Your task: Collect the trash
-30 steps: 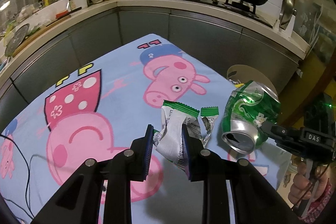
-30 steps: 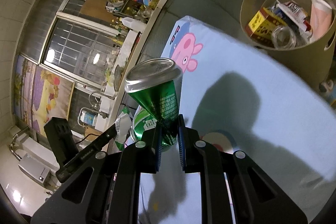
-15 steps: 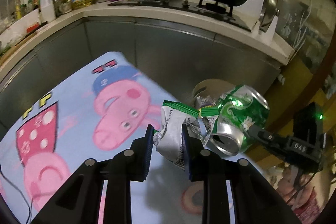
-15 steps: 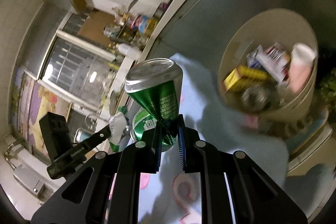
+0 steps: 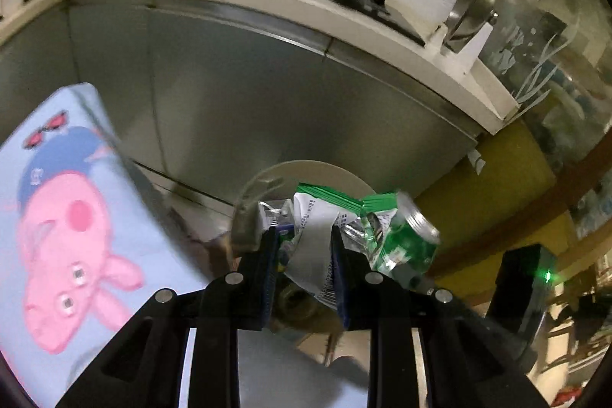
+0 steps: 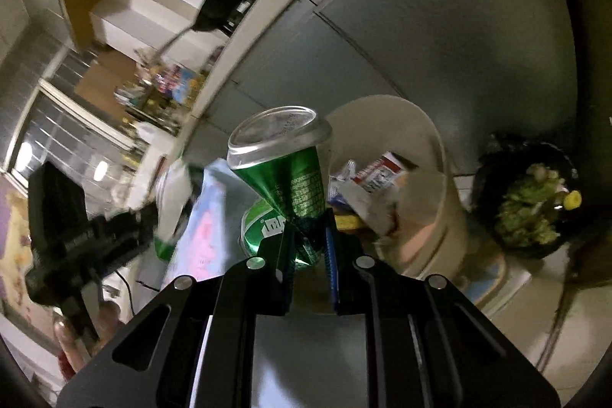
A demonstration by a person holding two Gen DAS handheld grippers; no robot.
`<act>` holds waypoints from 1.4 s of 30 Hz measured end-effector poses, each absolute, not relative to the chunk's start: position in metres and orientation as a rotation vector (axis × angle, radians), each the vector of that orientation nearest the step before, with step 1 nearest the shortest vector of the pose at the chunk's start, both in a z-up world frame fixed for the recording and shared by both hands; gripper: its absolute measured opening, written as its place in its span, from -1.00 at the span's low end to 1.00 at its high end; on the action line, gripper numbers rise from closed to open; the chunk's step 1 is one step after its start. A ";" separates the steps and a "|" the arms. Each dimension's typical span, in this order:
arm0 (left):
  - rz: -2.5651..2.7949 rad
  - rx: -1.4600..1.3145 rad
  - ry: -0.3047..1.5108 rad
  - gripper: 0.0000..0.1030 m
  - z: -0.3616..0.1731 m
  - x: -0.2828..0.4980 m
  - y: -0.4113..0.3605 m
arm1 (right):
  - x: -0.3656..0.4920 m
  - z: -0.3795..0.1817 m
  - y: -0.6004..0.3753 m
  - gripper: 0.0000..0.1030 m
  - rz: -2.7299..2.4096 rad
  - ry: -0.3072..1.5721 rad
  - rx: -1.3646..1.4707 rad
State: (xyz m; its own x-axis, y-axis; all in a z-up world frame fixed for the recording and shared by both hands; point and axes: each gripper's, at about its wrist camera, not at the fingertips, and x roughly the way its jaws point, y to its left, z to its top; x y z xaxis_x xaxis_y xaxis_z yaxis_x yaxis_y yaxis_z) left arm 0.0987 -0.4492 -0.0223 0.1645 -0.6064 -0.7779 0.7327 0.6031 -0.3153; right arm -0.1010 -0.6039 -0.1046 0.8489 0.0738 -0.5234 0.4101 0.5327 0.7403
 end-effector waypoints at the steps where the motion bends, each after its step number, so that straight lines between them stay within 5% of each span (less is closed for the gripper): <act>1: -0.961 0.147 1.041 -0.50 -0.028 0.101 -0.457 | -0.100 -0.107 -0.602 -0.75 -0.220 0.550 0.999; 6: -0.955 0.180 1.045 -0.48 -0.049 0.108 -0.485 | -0.094 -0.121 -0.605 -0.73 -0.296 0.604 0.970; 9: -0.940 0.178 1.082 -0.29 -0.062 0.114 -0.499 | -0.092 -0.125 -0.608 -0.67 -0.330 0.614 0.963; 10: -0.920 0.185 1.098 -0.03 -0.068 0.115 -0.504 | -0.090 -0.126 -0.609 -0.61 -0.339 0.612 0.961; 12: -0.901 0.197 1.105 0.15 -0.075 0.115 -0.508 | -0.091 -0.124 -0.608 -0.32 -0.363 0.602 0.958; 16: -0.903 0.213 1.113 0.15 -0.077 0.110 -0.501 | -0.099 -0.116 -0.600 -0.18 -0.384 0.570 0.936; 20: -0.893 0.280 1.004 0.15 -0.059 0.092 -0.479 | -0.111 -0.105 -0.588 -0.18 -0.403 0.548 0.922; 27: -0.796 0.346 0.816 0.49 -0.027 0.061 -0.437 | -0.134 -0.085 -0.556 -0.10 -0.454 0.537 0.877; 33: -0.757 0.327 0.734 0.77 0.001 0.031 -0.401 | -0.157 -0.055 -0.523 0.30 -0.515 0.497 0.818; 42: -0.703 0.342 0.625 0.93 0.031 -0.001 -0.355 | -0.179 -0.023 -0.483 0.33 -0.486 0.471 0.773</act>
